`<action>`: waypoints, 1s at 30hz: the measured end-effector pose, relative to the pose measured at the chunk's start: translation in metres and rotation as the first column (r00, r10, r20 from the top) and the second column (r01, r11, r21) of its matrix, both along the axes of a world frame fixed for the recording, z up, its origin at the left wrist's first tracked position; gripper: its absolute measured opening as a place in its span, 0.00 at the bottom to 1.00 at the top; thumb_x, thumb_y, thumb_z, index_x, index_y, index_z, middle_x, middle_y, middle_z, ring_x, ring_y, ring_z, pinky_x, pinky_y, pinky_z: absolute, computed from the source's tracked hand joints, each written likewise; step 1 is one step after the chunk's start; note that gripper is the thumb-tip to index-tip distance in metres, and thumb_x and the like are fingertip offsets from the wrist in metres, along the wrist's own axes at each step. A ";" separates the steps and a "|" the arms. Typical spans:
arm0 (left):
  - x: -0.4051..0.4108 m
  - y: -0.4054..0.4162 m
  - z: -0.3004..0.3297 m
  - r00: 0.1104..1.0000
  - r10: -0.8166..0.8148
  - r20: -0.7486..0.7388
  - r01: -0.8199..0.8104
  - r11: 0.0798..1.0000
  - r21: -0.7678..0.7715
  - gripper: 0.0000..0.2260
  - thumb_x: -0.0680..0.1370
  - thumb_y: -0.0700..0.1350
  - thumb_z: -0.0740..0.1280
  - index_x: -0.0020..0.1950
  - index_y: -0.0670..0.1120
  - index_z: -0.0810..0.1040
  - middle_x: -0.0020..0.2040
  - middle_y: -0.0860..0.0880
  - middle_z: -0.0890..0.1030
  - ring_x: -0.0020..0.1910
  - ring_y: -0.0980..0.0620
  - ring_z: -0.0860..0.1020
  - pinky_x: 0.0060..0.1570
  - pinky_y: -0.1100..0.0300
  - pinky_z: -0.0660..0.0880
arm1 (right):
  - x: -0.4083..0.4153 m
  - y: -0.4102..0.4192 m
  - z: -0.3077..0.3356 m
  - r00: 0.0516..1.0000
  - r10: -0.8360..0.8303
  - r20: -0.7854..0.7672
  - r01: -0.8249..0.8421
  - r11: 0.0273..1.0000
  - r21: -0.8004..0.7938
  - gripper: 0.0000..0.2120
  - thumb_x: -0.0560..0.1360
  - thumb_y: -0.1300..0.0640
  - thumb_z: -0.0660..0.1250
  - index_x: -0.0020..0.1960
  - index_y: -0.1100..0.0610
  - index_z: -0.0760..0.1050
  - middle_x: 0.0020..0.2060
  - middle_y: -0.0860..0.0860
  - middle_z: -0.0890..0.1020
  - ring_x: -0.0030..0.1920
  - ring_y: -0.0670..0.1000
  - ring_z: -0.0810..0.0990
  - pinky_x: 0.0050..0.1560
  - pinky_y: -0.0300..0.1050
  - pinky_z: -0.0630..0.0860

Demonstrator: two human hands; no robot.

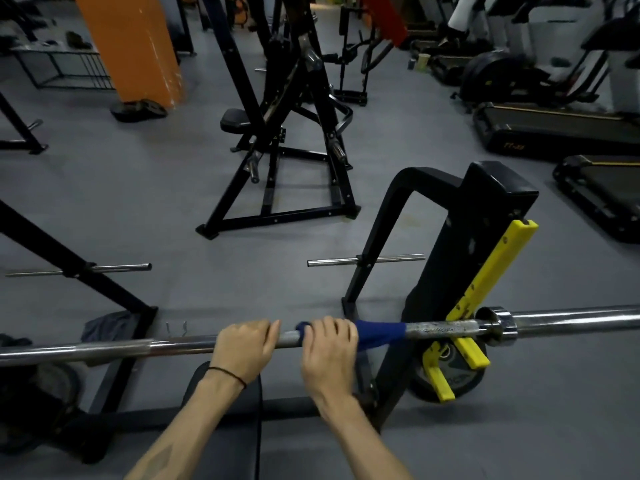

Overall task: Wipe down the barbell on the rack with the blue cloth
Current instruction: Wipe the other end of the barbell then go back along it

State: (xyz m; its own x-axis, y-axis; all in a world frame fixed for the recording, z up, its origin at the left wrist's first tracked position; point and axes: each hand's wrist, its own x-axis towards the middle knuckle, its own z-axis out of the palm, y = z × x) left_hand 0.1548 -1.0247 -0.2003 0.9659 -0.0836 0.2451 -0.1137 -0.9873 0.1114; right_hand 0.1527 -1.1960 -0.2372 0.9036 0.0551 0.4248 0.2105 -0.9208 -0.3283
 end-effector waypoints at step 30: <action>-0.026 0.079 -0.024 0.972 0.074 0.225 -0.088 0.995 0.055 0.20 0.82 0.56 0.58 0.36 0.47 0.72 0.32 0.47 0.72 0.31 0.44 0.72 0.37 0.50 0.68 | -0.024 0.072 -0.008 0.992 0.102 0.068 -0.110 0.984 0.137 0.14 0.84 0.50 0.56 0.60 0.55 0.76 0.54 0.51 0.79 0.58 0.54 0.76 0.75 0.57 0.63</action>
State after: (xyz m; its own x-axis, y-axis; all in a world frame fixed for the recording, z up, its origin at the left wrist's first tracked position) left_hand 0.1290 -0.9455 -0.2241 0.8921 -0.0297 0.4509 -0.0476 -0.9985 0.0284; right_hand 0.1292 -1.1240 -0.2453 0.8684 0.0854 0.4884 0.3279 -0.8378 -0.4365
